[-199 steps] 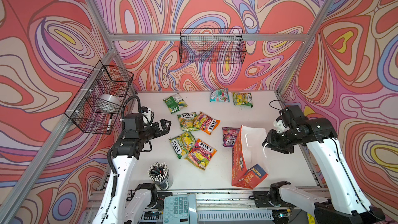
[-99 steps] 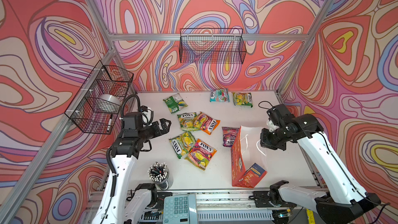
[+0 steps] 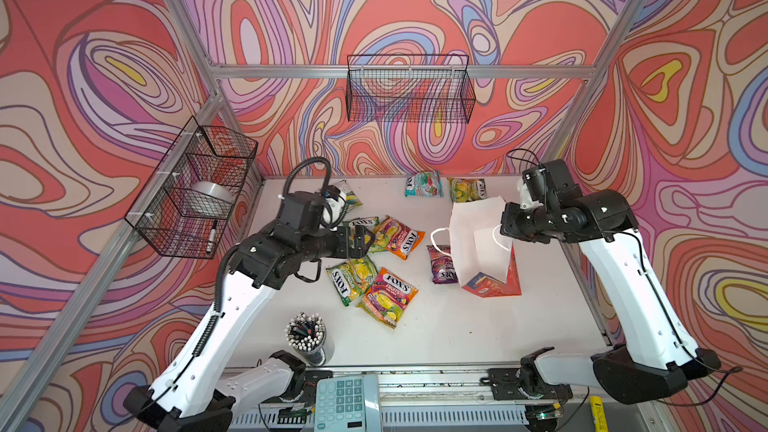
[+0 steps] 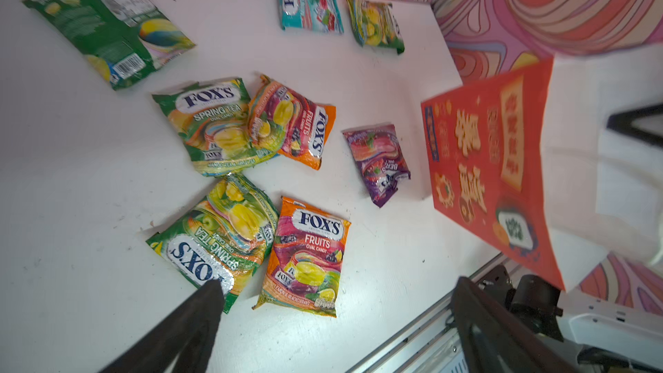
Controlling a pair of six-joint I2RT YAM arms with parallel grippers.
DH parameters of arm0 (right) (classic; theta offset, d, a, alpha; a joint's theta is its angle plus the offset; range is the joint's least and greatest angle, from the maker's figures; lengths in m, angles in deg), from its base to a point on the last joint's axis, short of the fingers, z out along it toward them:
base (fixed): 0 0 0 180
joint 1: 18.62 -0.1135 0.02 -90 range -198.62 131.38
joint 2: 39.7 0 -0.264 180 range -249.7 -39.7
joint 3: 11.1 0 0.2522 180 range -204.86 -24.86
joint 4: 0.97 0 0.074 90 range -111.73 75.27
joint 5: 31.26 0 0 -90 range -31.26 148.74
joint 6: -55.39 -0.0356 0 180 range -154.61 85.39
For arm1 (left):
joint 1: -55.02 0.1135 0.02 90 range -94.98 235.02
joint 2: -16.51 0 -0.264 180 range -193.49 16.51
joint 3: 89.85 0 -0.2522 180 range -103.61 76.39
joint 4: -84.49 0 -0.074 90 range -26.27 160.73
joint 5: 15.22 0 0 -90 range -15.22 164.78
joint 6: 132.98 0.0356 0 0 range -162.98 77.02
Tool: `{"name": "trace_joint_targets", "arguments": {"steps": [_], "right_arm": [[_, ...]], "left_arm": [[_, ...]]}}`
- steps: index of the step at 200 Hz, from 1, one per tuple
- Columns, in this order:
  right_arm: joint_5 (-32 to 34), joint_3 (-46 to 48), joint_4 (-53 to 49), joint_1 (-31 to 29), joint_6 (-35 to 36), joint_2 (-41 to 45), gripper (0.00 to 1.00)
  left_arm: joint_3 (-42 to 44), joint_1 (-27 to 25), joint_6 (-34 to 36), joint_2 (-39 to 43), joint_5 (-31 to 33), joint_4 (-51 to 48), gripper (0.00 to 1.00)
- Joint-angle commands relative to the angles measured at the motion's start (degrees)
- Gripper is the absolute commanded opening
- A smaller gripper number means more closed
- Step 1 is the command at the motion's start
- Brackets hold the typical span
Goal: Place the snacks into the paper bag
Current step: 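Grasp the bag rim with the right gripper while the left reaches the purple packet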
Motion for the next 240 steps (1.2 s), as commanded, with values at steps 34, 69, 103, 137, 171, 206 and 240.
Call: {"name": "trace_joint_targets", "arguments": {"steps": [34,69,103,137,171,206,240], "right_arm": [[-4.25,4.25,10.63,12.54,2.4,1.06,0.0],[-8.12,9.7,13.64,16.45,2.6,3.26,0.0],[-8.23,10.58,12.8,18.16,3.89,4.8,0.0],[-10.87,10.53,11.68,18.63,5.19,5.39,0.0],[-12.56,12.33,11.59,18.62,5.56,7.01,0.0],[-12.84,12.42,11.0,18.61,5.89,8.45,0.0],[-12.59,13.25,10.9,18.61,5.91,9.44,0.0]], "left_arm": [[2.21,-12.66,-8.75,-13.46,2.09,5.98,1.0],[-1.63,-15.92,-14.51,-27.87,1.05,11.56,1.0],[-5.94,-16.45,-18.06,-39.25,-0.74,18.32,0.98],[-11.56,-16.46,-21.04,-48.97,-1.61,21.38,0.94],[-15.4,-16.41,-23.08,-55.7,-0.6,23.53,0.92],[-21.25,-16.79,-22.04,-61.78,-0.42,22.44,0.96],[-25.59,-18.01,-22.76,-65.76,3.0,18.86,0.88]]}}
